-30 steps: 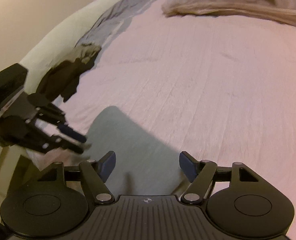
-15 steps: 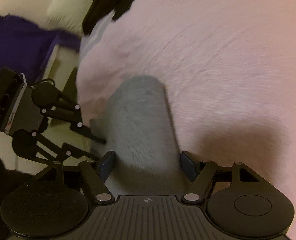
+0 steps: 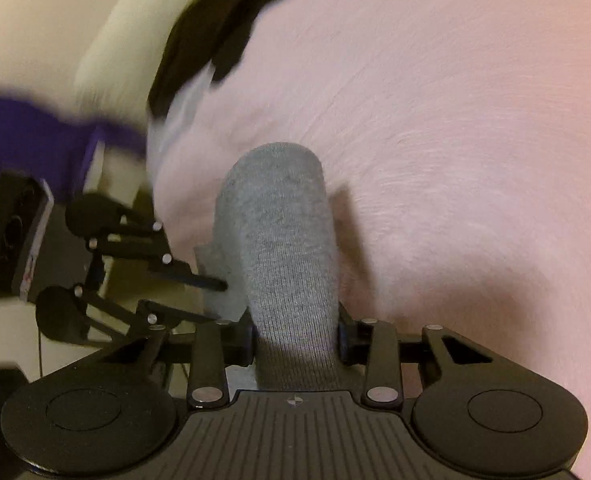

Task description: Fold large clothes

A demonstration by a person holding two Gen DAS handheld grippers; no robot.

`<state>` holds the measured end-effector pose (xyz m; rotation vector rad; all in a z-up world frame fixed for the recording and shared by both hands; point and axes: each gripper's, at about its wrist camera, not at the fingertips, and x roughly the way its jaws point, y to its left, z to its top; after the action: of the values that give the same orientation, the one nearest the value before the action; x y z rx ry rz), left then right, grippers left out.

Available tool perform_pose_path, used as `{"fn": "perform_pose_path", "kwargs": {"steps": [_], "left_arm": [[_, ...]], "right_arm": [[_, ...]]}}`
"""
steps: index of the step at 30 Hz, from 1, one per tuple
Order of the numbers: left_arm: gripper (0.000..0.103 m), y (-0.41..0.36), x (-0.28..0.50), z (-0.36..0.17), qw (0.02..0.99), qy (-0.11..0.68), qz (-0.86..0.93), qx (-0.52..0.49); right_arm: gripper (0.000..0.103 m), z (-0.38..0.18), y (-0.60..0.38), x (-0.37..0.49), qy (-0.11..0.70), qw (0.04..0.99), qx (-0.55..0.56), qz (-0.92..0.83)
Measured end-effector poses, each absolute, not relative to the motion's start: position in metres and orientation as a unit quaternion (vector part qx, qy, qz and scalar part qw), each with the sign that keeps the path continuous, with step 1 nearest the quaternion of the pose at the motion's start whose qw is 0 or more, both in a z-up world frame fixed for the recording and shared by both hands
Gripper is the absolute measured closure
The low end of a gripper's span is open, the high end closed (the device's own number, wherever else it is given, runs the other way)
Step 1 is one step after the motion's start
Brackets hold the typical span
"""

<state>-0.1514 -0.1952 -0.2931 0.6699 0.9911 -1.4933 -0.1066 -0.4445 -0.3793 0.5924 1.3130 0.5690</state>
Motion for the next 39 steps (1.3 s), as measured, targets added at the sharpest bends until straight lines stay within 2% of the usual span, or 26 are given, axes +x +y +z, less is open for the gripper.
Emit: {"fn": "perform_pose_path", "kwargs": {"steps": [3, 7, 12, 15, 19, 21, 24, 26, 30, 32, 35, 39], "left_arm": [[0.087, -0.219, -0.137, -0.271, 0.597, 0.396, -0.642, 0.272], [0.087, -0.260, -0.124, -0.244, 0.608, 0.357, -0.657, 0.267], [0.087, -0.301, -0.130, -0.228, 0.590, 0.323, -0.689, 0.270], [0.087, -0.318, -0.150, -0.233, 0.573, 0.327, -0.702, 0.266], [0.087, -0.320, -0.183, -0.245, 0.547, 0.353, -0.714, 0.260], [0.087, -0.318, -0.192, -0.251, 0.540, 0.369, -0.713, 0.252], [0.086, -0.322, -0.204, -0.258, 0.539, 0.400, -0.704, 0.233], [0.080, -0.324, -0.210, -0.260, 0.539, 0.415, -0.701, 0.214], [0.070, -0.337, -0.220, -0.261, 0.543, 0.441, -0.691, 0.178], [0.061, -0.343, -0.223, -0.261, 0.547, 0.449, -0.687, 0.164], [0.055, -0.367, -0.232, -0.267, 0.555, 0.461, -0.675, 0.154], [0.054, -0.400, -0.246, -0.279, 0.573, 0.465, -0.657, 0.151]], "right_arm": [[0.070, -0.365, -0.493, -0.149, 0.530, 0.754, 0.361, 0.142], [0.070, -0.348, -0.569, -0.243, 0.350, 0.778, 0.515, -0.088], [0.070, -0.356, -0.577, -0.372, 0.105, 0.701, 0.605, -0.362], [0.070, -0.373, -0.538, -0.421, 0.035, 0.626, 0.623, -0.469], [0.064, -0.388, -0.496, -0.439, 0.064, 0.612, 0.618, -0.489], [0.059, -0.382, -0.492, -0.446, 0.094, 0.629, 0.596, -0.490], [0.058, -0.362, -0.492, -0.457, 0.135, 0.660, 0.555, -0.488], [0.057, -0.341, -0.498, -0.466, 0.160, 0.694, 0.506, -0.486], [0.048, -0.300, -0.527, -0.459, 0.224, 0.768, 0.414, -0.435], [0.047, -0.290, -0.555, -0.445, 0.266, 0.799, 0.372, -0.390], [0.046, -0.288, -0.587, -0.430, 0.317, 0.826, 0.339, -0.320], [0.046, -0.313, -0.638, -0.408, 0.375, 0.838, 0.325, -0.228]]}}
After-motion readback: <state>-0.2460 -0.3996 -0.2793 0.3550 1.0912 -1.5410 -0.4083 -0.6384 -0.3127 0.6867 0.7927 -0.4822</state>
